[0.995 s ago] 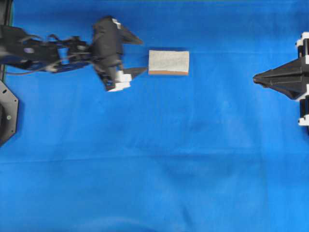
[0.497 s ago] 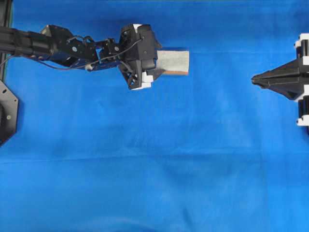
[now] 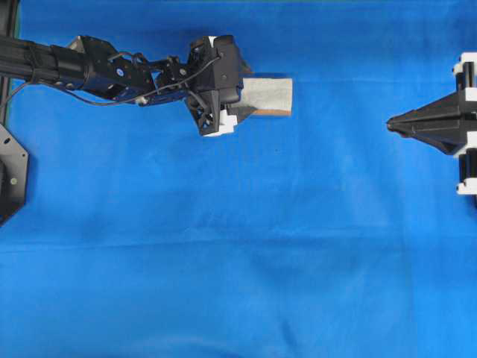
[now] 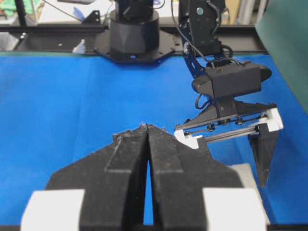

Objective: Hand over the sponge with the left arm and wipe it with the right arm.
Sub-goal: 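Lift the sponge with the left gripper and extend it toward the right gripper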

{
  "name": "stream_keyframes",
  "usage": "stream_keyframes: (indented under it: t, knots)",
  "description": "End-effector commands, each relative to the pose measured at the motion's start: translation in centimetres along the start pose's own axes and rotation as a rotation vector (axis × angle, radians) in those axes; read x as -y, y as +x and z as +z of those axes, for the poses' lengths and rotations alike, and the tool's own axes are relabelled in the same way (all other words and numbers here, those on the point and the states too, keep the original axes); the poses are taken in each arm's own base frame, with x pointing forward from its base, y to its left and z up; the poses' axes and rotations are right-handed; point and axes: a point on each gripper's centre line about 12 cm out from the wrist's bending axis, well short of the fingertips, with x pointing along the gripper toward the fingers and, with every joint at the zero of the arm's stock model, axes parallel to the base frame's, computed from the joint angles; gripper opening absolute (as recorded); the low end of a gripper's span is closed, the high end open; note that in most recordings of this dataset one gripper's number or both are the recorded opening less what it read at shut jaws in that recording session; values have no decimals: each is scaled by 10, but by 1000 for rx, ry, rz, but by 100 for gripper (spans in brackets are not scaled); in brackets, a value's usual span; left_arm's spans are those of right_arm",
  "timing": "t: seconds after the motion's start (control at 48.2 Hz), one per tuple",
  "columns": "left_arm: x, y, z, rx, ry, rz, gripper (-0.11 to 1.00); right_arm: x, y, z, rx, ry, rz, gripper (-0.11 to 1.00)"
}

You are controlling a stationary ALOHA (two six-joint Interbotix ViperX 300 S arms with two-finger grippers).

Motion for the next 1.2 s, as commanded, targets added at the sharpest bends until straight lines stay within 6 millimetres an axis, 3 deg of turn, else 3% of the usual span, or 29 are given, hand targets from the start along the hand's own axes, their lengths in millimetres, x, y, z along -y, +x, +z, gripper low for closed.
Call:
stream_keyframes:
  t: [0.0,0.083,0.207,0.311,0.56,0.788,0.933,1.181]
  knots:
    - [-7,2,5,-34,2,-1,90,0,1,5,14,-1,-1,-1]
    - [-6,4,4,-88,16,-23,76,0,1,6,15,-4,-1,-1]
    - [-6,4,5,-118,16,-34,43,0,1,5,14,-4,-1,-1]
    - [-6,0,10,-109,13,-33,30,0,1,6,15,-4,-1,-1]
    - [-10,-30,42,-68,4,-33,24,0,1,5,12,-4,-1,-1]
    - [-4,-79,87,5,21,-51,23,0,1,4,-3,-4,-1,-1]
    - [13,-103,105,37,19,-90,23,0,1,3,-6,-4,-1,-1]
    - [50,-124,115,66,-36,-170,23,0,2,4,-5,-3,-2,-1]
